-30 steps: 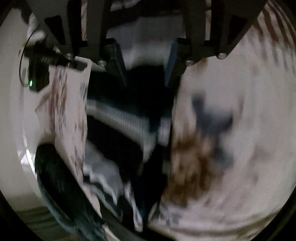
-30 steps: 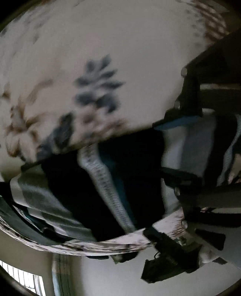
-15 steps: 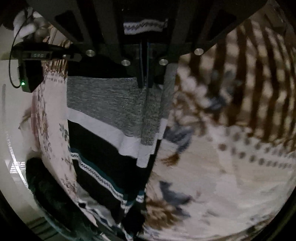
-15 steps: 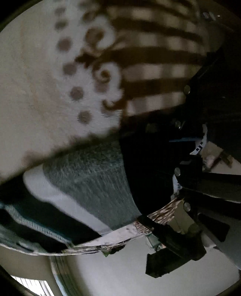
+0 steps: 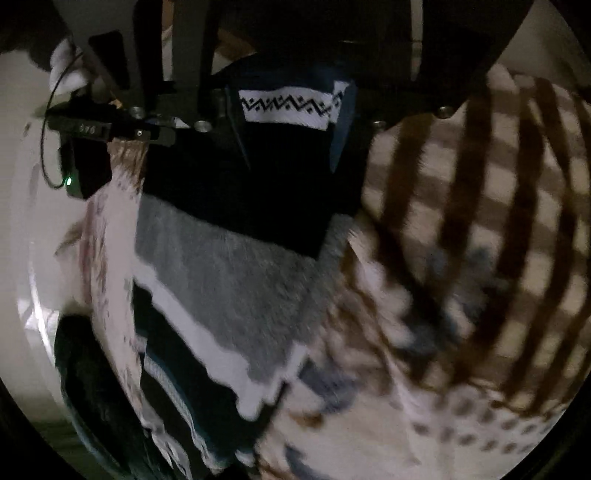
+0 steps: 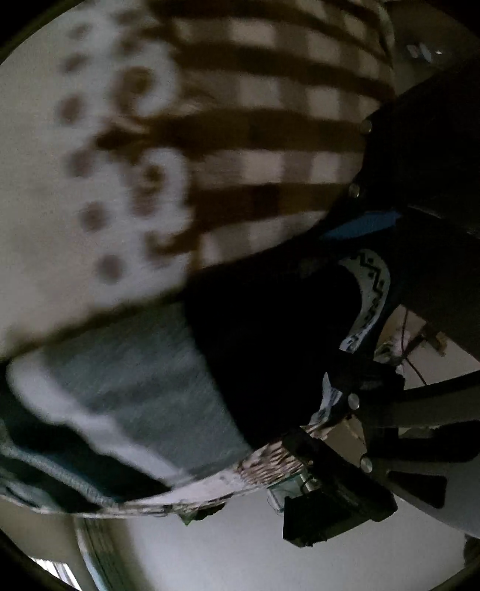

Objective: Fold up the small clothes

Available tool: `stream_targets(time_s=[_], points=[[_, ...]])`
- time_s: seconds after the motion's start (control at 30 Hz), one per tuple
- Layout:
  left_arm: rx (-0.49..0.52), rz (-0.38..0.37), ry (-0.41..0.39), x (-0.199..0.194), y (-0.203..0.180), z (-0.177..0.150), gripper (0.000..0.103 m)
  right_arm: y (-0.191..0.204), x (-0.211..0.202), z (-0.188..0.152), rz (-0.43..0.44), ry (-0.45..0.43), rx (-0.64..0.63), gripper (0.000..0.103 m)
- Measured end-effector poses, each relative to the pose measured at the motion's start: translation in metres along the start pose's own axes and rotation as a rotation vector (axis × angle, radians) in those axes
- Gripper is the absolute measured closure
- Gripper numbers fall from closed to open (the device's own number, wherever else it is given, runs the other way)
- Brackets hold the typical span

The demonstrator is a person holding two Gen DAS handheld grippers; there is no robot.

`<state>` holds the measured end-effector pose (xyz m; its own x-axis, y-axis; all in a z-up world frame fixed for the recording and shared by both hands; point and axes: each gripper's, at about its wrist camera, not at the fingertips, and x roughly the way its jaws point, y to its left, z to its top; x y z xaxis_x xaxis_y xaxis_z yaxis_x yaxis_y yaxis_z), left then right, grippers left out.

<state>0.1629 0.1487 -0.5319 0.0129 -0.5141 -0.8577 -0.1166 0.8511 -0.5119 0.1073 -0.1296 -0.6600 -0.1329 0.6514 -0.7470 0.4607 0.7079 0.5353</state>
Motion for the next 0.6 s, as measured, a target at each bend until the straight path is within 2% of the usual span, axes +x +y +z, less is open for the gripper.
stream_targets(time_s=[0.03, 0.07, 0.1, 0.13, 0.2, 0.27, 0.3, 0.33, 0.37, 0.4, 0.43, 0.5, 0.53, 0.57, 0.6], points=[[0.011, 0.016, -0.006, -0.001, -0.004, 0.0, 0.063, 0.001, 0.002, -0.002, 0.008, -0.008, 0.006, 0.046], [0.026, 0.033, -0.014, -0.002, -0.009, -0.001, 0.067, 0.002, 0.001, -0.004, 0.01, -0.022, 0.012, 0.054], [0.038, 0.044, -0.03, -0.004, -0.014, -0.003, 0.074, 0.004, 0.002, -0.008, 0.029, -0.02, 0.011, 0.092], [0.049, 0.051, -0.036, -0.007, -0.017, -0.006, 0.101, 0.002, -0.002, -0.012, 0.047, -0.018, 0.01, 0.094], [0.057, 0.072, -0.02, -0.008, -0.019, -0.013, 0.102, 0.01, -0.008, -0.02, 0.039, -0.026, -0.019, 0.094], [0.035, 0.075, 0.033, 0.0, -0.01, -0.016, 0.1, 0.011, -0.001, -0.023, -0.004, -0.012, -0.023, 0.094], [0.001, 0.06, 0.056, 0.003, -0.003, -0.013, 0.098, 0.009, 0.002, -0.02, -0.023, -0.005, -0.02, 0.093], [-0.052, 0.037, 0.073, 0.002, 0.001, -0.008, 0.098, 0.005, 0.0, -0.016, -0.052, 0.014, -0.016, 0.086], [-0.109, 0.023, 0.087, -0.002, 0.001, 0.002, 0.097, 0.006, -0.003, -0.012, -0.066, 0.04, -0.001, 0.084], [-0.117, 0.023, 0.083, -0.01, 0.0, 0.009, 0.095, 0.012, -0.01, -0.011, -0.062, 0.046, 0.006, 0.08], [-0.099, 0.004, 0.051, -0.023, -0.012, 0.025, 0.089, 0.016, -0.021, -0.01, -0.056, 0.026, 0.004, 0.072], [-0.043, -0.023, -0.015, -0.045, -0.034, 0.054, 0.067, 0.028, -0.051, -0.008, -0.044, -0.056, -0.003, 0.059], [-0.017, -0.04, -0.052, -0.055, -0.045, 0.07, 0.048, 0.033, -0.068, -0.003, -0.036, -0.096, -0.001, 0.059], [0.008, -0.066, -0.092, -0.063, -0.055, 0.088, 0.037, 0.039, -0.083, 0.005, -0.036, -0.137, 0.001, 0.059], [0.04, -0.091, -0.133, -0.072, -0.065, 0.114, 0.035, 0.044, -0.096, 0.015, -0.036, -0.171, 0.004, 0.059]])
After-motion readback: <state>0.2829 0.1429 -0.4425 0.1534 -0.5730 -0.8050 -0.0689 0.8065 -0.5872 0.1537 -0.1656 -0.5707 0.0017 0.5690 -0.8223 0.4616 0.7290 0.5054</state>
